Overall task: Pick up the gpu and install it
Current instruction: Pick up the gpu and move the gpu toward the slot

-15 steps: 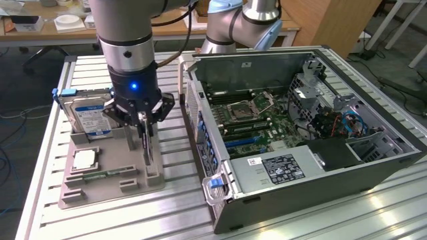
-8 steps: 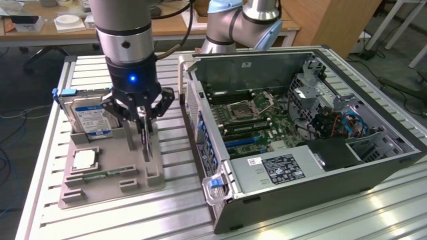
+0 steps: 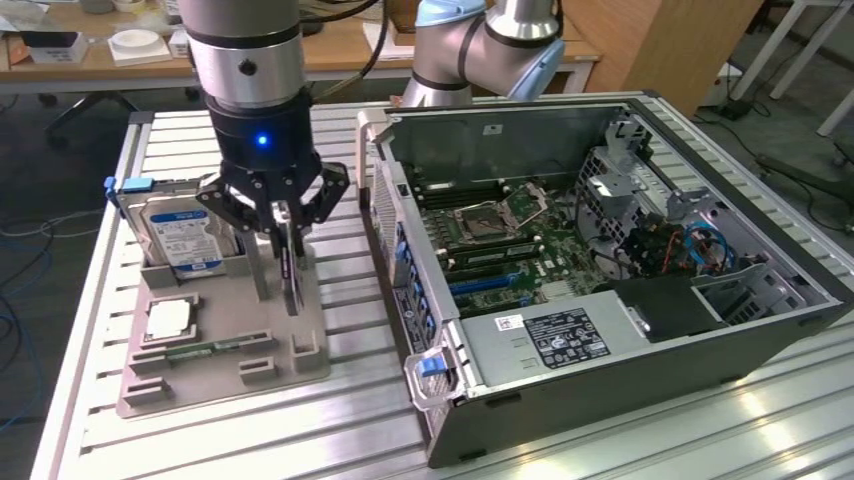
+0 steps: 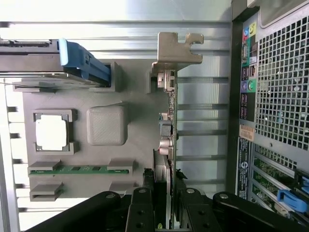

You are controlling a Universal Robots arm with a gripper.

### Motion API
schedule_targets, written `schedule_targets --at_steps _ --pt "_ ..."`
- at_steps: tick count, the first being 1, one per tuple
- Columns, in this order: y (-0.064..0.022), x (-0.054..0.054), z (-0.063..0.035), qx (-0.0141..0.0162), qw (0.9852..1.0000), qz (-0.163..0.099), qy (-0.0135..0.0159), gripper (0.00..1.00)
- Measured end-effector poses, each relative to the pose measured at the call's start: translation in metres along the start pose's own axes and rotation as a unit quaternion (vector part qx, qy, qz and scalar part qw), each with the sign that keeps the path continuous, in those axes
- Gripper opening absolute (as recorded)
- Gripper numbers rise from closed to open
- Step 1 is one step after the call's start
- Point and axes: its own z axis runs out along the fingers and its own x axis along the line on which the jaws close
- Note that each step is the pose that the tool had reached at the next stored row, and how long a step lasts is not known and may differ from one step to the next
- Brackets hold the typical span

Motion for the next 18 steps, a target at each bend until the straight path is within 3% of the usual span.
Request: schedule_targets --at_steps 8,10,18 --pt "-0.0003 0.000 -0.0077 0.0005 1.0000 0.000 0.0000 0.26" --pt "-0.0007 0.000 -0.0186 0.0011 1.0000 0.000 -0.0001 0.26" --pt "-0.0012 -0.001 -0.0307 0.0017 1.0000 0.000 -0.0001 0.26"
